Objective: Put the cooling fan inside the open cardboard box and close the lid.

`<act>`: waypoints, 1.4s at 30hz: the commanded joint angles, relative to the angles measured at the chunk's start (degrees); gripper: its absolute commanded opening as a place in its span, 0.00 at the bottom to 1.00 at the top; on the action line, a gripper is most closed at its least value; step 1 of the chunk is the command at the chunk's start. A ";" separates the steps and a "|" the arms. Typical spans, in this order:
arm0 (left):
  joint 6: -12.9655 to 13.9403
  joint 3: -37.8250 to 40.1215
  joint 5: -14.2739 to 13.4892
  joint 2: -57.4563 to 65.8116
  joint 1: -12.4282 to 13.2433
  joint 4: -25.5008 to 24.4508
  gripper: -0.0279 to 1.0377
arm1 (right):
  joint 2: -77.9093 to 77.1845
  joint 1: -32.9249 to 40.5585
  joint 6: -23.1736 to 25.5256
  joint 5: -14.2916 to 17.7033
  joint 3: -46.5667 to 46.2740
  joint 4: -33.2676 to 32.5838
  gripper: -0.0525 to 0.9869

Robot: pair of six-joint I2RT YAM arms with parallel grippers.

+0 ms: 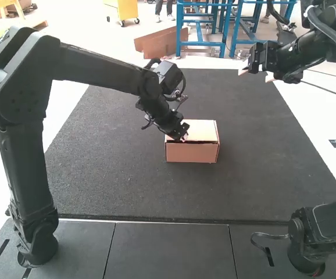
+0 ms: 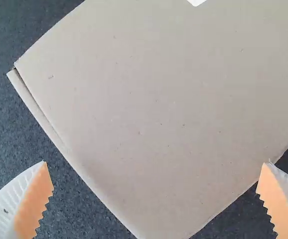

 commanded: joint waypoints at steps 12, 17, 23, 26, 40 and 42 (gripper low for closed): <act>0.39 10.32 -3.34 -9.73 3.00 -1.87 0.94 | -5.00 -0.25 0.16 -1.87 -5.43 -0.44 0.88; 1.27 20.33 -3.78 -14.30 3.88 -5.73 0.94 | -5.09 -0.25 -0.02 -2.05 -6.05 -0.36 0.89; -0.48 21.48 -3.87 -18.16 6.78 -11.97 0.94 | -7.46 -0.42 -0.02 -0.20 -9.21 6.76 0.89; -0.48 17.43 -3.96 -21.50 8.36 -9.60 0.94 | -10.19 -0.60 -0.81 2.87 -12.02 11.95 0.92; -1.19 -29.32 -6.24 -57.10 9.59 39.62 0.94 | -27.15 -0.86 -7.66 11.75 -34.08 38.40 0.93; -0.48 -34.68 -9.14 -61.23 9.68 41.64 0.94 | -29.26 -0.86 -8.45 11.75 -36.72 39.19 0.93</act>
